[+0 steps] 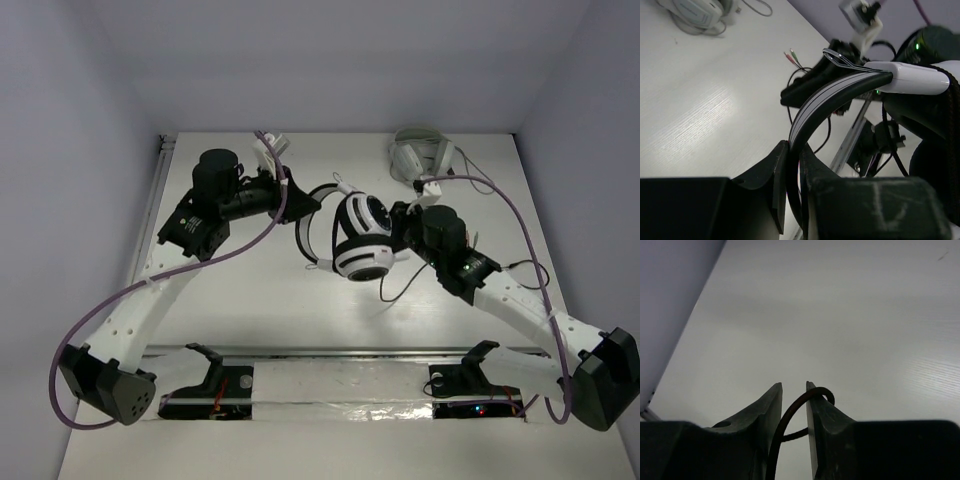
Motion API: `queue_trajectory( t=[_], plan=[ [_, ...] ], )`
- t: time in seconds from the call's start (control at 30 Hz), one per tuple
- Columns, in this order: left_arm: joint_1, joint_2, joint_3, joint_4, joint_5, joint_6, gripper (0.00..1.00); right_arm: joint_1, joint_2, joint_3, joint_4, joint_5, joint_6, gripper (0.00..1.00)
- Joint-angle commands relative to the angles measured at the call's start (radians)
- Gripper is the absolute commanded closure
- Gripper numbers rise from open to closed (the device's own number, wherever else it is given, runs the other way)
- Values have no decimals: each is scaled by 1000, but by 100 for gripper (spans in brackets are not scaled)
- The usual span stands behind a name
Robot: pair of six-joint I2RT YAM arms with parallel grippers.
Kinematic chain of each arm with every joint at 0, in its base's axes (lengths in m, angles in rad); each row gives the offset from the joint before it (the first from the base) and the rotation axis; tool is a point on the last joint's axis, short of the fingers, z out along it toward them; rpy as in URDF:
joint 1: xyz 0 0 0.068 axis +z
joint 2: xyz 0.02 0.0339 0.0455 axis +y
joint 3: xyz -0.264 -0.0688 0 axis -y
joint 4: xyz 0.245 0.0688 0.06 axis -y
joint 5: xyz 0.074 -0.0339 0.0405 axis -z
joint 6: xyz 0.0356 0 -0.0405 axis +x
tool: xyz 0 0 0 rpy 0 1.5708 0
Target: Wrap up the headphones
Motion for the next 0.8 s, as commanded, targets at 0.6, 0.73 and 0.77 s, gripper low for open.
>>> queue_trajectory(
  t=[0.6,0.73,0.77],
  plan=[
    [65,58,333,105,-280,-216,100,-7,-39,-260,320,-189,109,62],
    [97,88,374,107,-290,-233,100,-7,-101,-303,269,-209,121,63],
    [107,94,377,113,-291,-237,100,-7,-128,-315,264,-204,123,63]
  ],
)
